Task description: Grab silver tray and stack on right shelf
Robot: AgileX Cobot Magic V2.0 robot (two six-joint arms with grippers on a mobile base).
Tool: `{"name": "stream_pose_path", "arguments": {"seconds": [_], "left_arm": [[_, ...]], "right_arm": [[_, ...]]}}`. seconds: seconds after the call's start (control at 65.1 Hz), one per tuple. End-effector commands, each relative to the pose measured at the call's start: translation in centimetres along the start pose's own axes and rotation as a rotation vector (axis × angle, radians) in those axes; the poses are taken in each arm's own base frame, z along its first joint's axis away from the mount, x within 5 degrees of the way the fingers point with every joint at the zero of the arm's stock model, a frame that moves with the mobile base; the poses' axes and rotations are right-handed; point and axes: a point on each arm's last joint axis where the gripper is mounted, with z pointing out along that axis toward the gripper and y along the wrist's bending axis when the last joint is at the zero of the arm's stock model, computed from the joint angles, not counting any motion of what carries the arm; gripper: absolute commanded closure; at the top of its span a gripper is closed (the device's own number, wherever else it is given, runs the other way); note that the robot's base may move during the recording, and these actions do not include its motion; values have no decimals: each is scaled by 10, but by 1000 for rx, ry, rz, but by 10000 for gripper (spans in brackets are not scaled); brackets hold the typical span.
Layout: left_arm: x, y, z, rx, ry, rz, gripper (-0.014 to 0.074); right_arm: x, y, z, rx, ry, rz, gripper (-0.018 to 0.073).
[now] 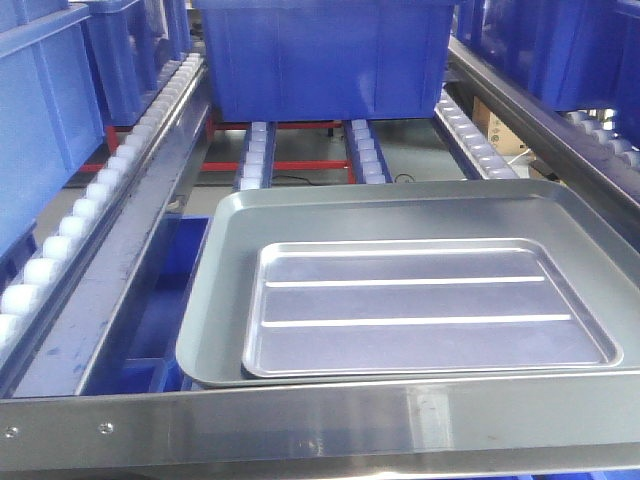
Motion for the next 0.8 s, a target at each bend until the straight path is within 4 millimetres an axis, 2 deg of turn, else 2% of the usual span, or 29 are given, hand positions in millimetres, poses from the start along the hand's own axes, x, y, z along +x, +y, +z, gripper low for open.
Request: {"name": "stream_pose_path", "arguments": {"seconds": [0.0,0.046,0.108,0.353,0.599,0.783], "left_arm": [[-17,1,-8,-4,-88,14,676],[-20,3,-15,-38,-107,33,676],[-21,8,-28,-96,-108,-55,676],[7,14,-60,-201,4,-221,677],[34,26,-85,-377,-124,-227,677],[62,30,-101,-542,-242,-116,676]], "right_arm": [[-15,10,-4,-69,-109,-12,510],[-15,10,-4,-69,-109,-12,510],[-15,10,-4,-69,-109,-12,510],[-15,10,-4,-69,-109,-12,510],[-15,10,-4,-69,-109,-12,510],[-15,10,-4,-69,-109,-12,510]]}}
